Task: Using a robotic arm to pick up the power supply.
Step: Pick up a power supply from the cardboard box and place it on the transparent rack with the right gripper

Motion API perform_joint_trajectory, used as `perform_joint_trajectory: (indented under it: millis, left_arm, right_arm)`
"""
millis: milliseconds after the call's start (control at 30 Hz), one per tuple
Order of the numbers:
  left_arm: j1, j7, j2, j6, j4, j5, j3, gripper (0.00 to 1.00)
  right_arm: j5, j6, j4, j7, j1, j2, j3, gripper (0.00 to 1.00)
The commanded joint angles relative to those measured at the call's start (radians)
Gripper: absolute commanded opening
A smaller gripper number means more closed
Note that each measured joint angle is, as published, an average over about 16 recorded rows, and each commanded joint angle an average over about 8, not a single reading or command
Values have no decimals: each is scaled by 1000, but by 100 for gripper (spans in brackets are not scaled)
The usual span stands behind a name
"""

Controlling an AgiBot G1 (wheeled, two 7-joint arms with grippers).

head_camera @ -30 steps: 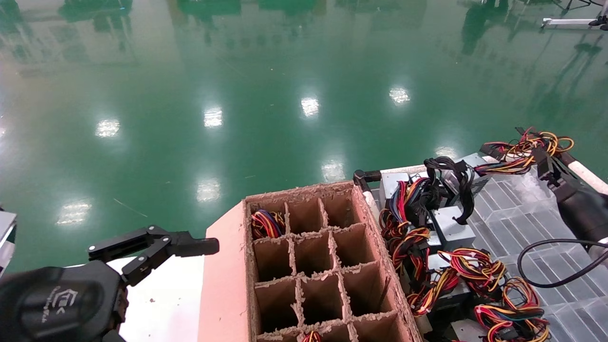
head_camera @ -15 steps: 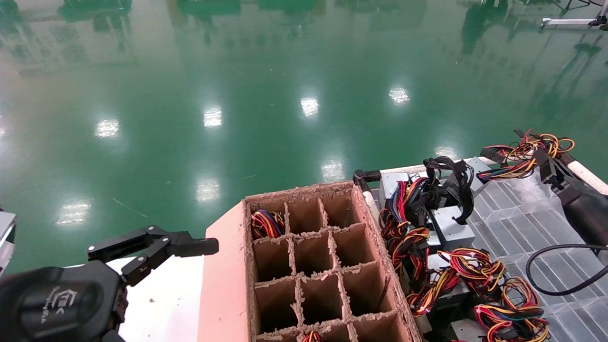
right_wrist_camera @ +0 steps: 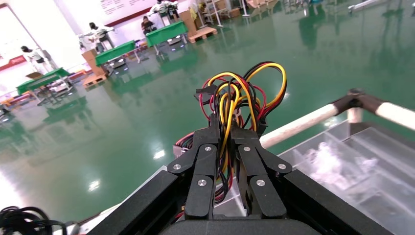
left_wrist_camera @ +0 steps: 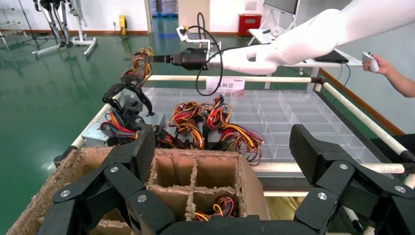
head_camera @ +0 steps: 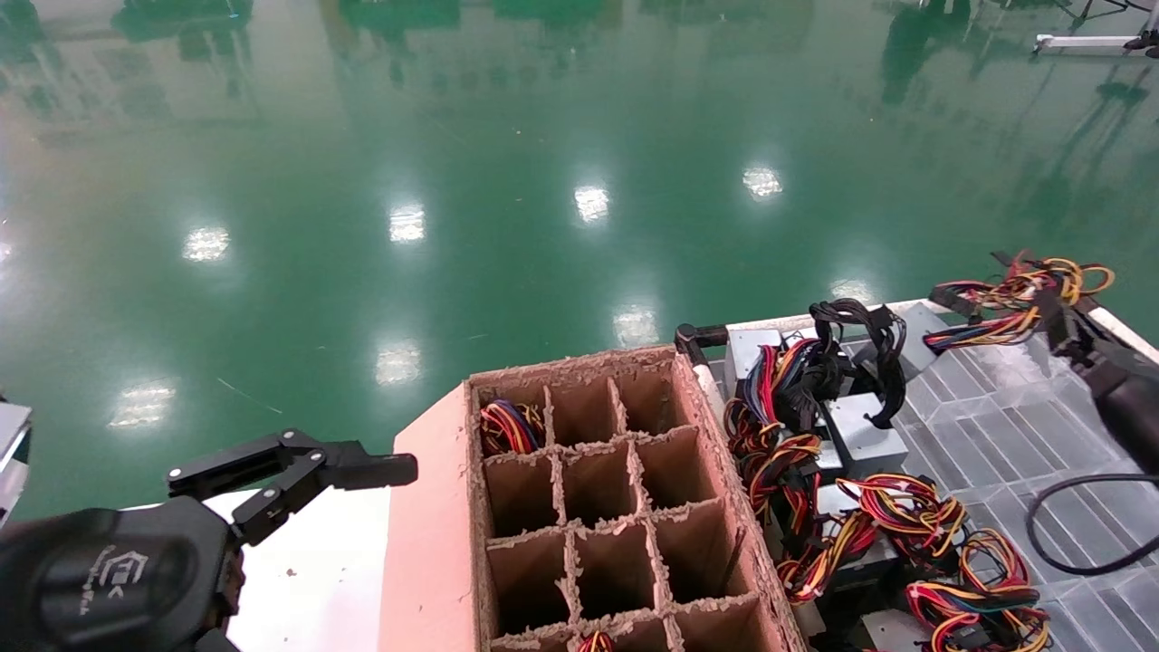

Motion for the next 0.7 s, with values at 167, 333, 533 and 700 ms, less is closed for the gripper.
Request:
perform_joint_trajectory:
  millis: [167, 333, 533, 700]
  left_arm:
    - [0, 0, 0, 0, 0, 0, 0, 100]
    - [0, 0, 0, 0, 0, 0, 0, 100]
    - [0, 0, 0, 0, 0, 0, 0, 100]
    - [0, 0, 0, 0, 0, 0, 0, 100]
  right_arm:
    - [-7, -7, 1, -1, 0, 12, -5, 0]
    - [-13, -21, 2, 1, -3, 19, -9, 0]
    - [-18, -39, 1, 4, -10, 33, -12, 0]
    - [-17, -56, -3, 9, -22, 50, -12, 0]
